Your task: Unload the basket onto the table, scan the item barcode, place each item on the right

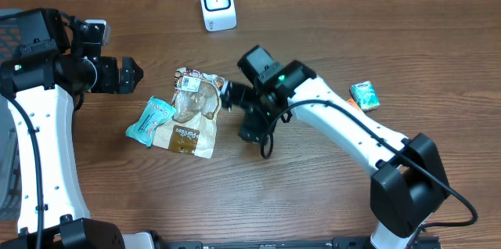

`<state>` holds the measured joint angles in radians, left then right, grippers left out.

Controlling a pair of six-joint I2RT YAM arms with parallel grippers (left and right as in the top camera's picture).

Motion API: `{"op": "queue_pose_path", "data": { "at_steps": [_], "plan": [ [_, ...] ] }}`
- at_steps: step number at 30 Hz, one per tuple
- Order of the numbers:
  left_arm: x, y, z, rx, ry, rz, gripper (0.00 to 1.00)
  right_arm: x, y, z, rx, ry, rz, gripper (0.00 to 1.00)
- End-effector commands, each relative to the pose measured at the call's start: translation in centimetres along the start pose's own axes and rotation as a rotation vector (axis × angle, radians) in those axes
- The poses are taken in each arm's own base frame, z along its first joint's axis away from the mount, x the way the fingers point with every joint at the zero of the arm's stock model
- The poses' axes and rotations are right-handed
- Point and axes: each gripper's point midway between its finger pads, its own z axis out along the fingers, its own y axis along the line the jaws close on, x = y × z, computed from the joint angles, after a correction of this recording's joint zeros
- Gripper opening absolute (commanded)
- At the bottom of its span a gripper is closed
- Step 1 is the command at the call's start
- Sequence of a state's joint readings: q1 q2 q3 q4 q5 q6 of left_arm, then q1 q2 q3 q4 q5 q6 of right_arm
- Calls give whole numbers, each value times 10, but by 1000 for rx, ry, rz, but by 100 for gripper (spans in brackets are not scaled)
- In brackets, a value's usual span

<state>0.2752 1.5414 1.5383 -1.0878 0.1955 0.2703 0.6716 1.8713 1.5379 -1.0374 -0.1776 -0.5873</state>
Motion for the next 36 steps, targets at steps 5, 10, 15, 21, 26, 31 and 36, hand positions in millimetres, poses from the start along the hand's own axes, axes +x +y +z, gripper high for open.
{"op": "queue_pose_path", "data": {
  "at_steps": [5,10,15,21,26,31,36],
  "plan": [
    [-8,-2,-8,4,-30,20,100,-7,-30,-29,45,-64,323,100],
    [-8,-2,-8,4,-30,20,99,11,-41,-23,46,-37,408,100],
    [-8,-2,-8,4,-30,20,100,40,-63,-17,104,-1,696,68],
    [-8,-2,-8,4,-30,20,100,80,-82,-8,191,45,1100,40],
    [-8,-2,-8,4,-30,21,100,93,-74,4,193,76,1171,35],
    [-8,-2,-8,4,-30,20,100,99,-68,8,189,105,1208,33],
    [-8,-2,-7,4,-30,20,100,101,-58,10,182,134,1194,32]
  ]
}}
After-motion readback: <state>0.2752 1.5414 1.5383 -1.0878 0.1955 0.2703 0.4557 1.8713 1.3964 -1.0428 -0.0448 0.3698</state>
